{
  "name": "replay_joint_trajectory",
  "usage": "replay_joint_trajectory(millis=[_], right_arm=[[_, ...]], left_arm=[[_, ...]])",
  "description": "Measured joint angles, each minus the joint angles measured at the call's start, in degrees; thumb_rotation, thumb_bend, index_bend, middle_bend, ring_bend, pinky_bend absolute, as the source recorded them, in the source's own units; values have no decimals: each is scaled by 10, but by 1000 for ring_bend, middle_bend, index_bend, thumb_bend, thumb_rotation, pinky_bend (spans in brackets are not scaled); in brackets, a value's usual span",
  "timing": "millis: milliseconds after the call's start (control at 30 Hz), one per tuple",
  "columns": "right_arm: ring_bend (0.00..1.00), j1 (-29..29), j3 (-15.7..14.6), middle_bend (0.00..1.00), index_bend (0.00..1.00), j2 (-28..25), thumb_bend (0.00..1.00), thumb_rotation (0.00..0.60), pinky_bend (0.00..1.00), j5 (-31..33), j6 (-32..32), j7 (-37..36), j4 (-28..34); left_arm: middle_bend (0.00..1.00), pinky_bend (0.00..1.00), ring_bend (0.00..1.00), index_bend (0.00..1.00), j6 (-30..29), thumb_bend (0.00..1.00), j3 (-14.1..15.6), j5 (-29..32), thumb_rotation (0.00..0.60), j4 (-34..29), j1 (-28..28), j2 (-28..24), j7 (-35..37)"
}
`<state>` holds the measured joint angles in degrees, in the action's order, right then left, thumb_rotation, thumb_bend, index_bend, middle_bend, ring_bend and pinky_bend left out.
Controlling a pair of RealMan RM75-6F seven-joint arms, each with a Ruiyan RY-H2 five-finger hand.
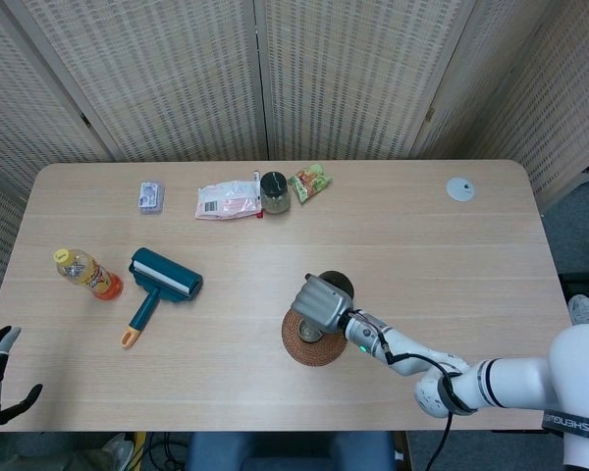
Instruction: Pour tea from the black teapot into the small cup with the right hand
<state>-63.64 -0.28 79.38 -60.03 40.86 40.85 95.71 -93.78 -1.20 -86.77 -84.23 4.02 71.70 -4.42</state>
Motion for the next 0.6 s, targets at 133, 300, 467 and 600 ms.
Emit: replay_joint_trajectory(millis=[133, 300, 467, 600], right_arm=[[907, -2, -2, 1000, 1000, -1, 604, 511, 384, 2, 2, 3, 1], [907, -5, -6, 1000, 1000, -1, 603, 511, 384, 4, 6, 9, 3], [907, -8, -8, 1000, 1000, -1, 603, 510, 384, 8, 8, 14, 5], [907, -11, -9, 1000, 1000, -1, 602, 512, 384, 10, 11, 18, 7]], left_arm=[[100, 17, 121, 114, 0, 204, 0, 0, 600, 0, 0, 0, 1], [100, 17, 121, 114, -1, 203, -1, -1, 600, 0, 1, 1, 1], [100, 17, 121, 114, -2, 203, -1, -1, 600, 1, 2, 0, 1], [100, 17, 121, 114, -2, 204, 0, -1, 600, 2, 2, 1, 2]])
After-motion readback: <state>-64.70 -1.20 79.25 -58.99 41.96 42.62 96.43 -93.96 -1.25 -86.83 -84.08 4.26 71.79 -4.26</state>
